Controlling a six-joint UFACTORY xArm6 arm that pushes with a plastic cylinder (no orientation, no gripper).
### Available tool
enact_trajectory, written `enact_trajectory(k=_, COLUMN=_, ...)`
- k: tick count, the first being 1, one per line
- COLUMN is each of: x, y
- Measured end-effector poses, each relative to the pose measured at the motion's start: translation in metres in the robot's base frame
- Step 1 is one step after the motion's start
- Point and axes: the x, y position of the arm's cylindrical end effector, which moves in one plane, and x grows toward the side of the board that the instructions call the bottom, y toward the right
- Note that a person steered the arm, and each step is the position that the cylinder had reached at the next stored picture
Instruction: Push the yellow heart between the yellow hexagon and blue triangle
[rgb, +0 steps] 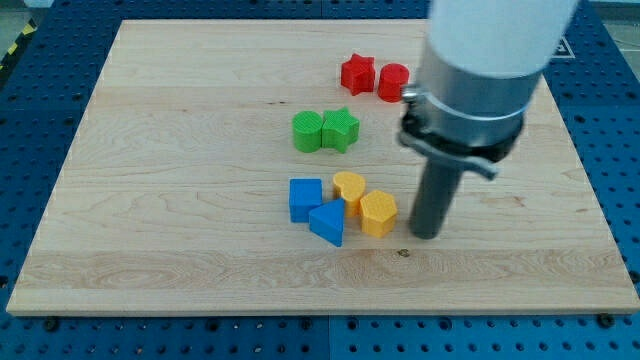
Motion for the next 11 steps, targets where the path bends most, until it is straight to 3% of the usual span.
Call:
enact_trajectory(k=1, x=-0.004, y=0.045)
enact_trajectory(k=2, x=-0.014, y=0.052)
enact_trajectory(k=6, x=-0.069, y=-0.150)
enact_trajectory(k=7, x=-0.068, y=-0.153)
enact_trajectory(k=9, x=-0.034, y=-0.088)
enact_trajectory(k=11, x=-0.040, y=-0.101)
